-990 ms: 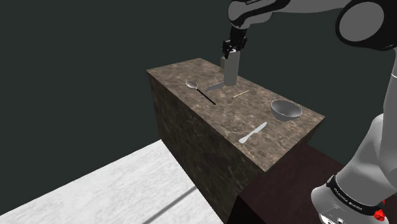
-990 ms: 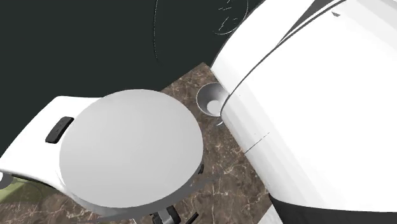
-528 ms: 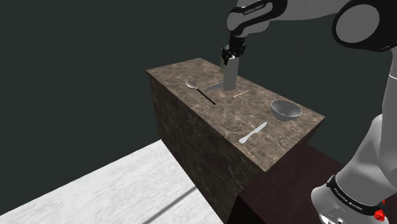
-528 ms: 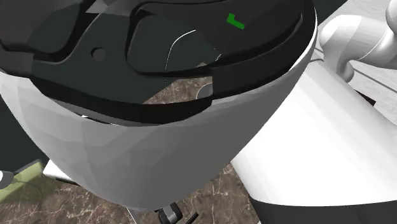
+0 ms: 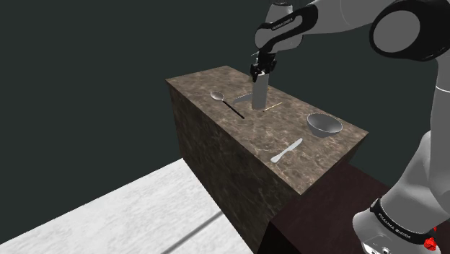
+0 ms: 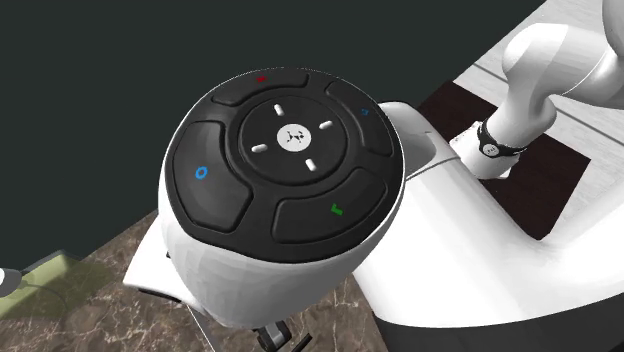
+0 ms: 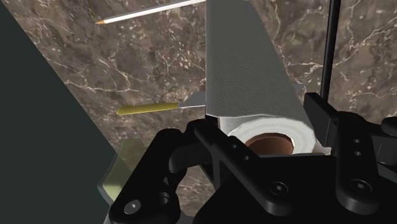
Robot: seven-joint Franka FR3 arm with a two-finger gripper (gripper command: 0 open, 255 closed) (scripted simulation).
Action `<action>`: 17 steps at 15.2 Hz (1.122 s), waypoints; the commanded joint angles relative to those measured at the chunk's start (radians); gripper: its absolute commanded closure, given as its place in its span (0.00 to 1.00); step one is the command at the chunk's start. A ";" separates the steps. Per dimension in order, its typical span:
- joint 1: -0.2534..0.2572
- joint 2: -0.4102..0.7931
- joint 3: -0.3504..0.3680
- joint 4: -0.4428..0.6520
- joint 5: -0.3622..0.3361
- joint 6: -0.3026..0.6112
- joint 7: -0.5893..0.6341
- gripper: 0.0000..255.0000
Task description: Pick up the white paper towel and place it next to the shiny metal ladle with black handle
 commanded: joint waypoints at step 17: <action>0.033 -0.082 -0.024 0.003 -0.051 -0.075 0.030 0.00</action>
